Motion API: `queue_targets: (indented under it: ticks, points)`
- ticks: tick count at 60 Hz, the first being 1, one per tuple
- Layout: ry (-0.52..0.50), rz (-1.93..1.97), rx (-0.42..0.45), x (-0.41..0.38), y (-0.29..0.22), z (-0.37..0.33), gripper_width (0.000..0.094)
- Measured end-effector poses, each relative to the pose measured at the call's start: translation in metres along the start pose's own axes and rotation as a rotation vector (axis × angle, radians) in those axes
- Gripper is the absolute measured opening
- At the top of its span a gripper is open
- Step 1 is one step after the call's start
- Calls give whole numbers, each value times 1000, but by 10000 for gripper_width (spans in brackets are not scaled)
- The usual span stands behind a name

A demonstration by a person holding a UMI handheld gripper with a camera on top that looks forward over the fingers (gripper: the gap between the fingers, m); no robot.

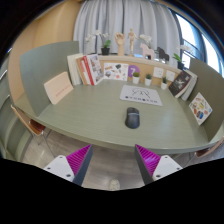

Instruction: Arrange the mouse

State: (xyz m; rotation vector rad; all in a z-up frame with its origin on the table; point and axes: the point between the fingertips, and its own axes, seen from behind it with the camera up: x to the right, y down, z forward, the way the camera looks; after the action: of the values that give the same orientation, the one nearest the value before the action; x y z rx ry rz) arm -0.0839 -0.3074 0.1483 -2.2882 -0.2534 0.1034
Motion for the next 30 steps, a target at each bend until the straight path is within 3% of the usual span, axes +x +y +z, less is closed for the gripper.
queue_targets:
  ticks: [10, 30]
  points:
    - [96, 68, -79, 64, -19, 17, 834]
    - [83, 90, -115, 68, -164, 76, 830]
